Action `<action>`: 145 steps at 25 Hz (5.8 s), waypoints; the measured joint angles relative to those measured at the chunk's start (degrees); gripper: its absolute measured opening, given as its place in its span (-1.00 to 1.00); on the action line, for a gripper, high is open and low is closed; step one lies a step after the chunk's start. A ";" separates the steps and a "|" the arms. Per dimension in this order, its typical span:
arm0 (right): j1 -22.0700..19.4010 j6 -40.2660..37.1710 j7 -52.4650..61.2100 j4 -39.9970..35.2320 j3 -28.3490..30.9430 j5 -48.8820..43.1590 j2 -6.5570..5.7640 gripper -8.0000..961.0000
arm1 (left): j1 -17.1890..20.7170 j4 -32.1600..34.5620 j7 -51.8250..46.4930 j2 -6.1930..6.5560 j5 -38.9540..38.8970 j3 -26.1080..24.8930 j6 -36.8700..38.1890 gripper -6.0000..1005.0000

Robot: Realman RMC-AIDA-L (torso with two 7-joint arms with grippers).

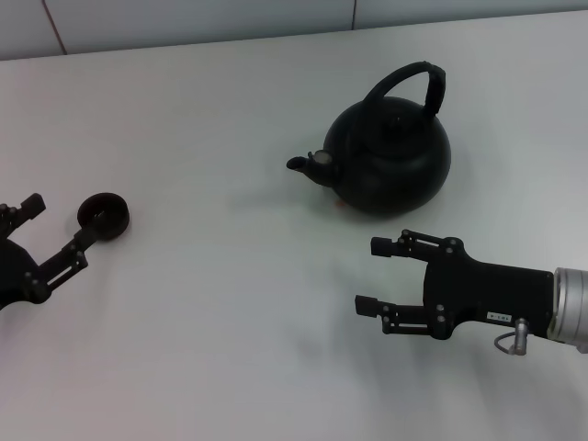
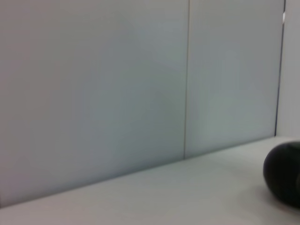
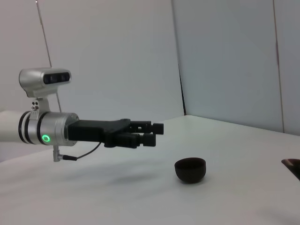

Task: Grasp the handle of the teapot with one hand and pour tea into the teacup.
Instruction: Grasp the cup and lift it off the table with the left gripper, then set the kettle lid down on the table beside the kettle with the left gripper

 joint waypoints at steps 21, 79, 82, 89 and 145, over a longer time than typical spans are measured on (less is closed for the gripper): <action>0.01 0.01 0.03 -0.09 0.00 0.00 0.00 0.69 | -0.07 -0.45 0.83 -0.16 0.20 3.94 -9.17 0.59; 0.05 -0.07 0.62 -0.09 0.44 0.36 -0.09 0.69 | -8.38 -6.75 3.92 -0.22 0.35 5.03 -15.40 0.37; -0.06 -0.07 0.62 -0.07 0.44 0.35 -0.09 0.69 | -9.19 -7.58 3.82 -0.25 0.37 7.27 -13.68 0.37; -0.32 -0.07 0.62 0.00 0.07 0.36 -0.09 0.69 | -12.85 -11.01 3.72 -0.35 0.37 11.42 -13.67 0.37; -1.05 -0.34 0.38 0.09 0.09 0.36 0.01 0.69 | -16.96 -18.08 10.50 -0.70 0.02 12.39 -24.80 0.38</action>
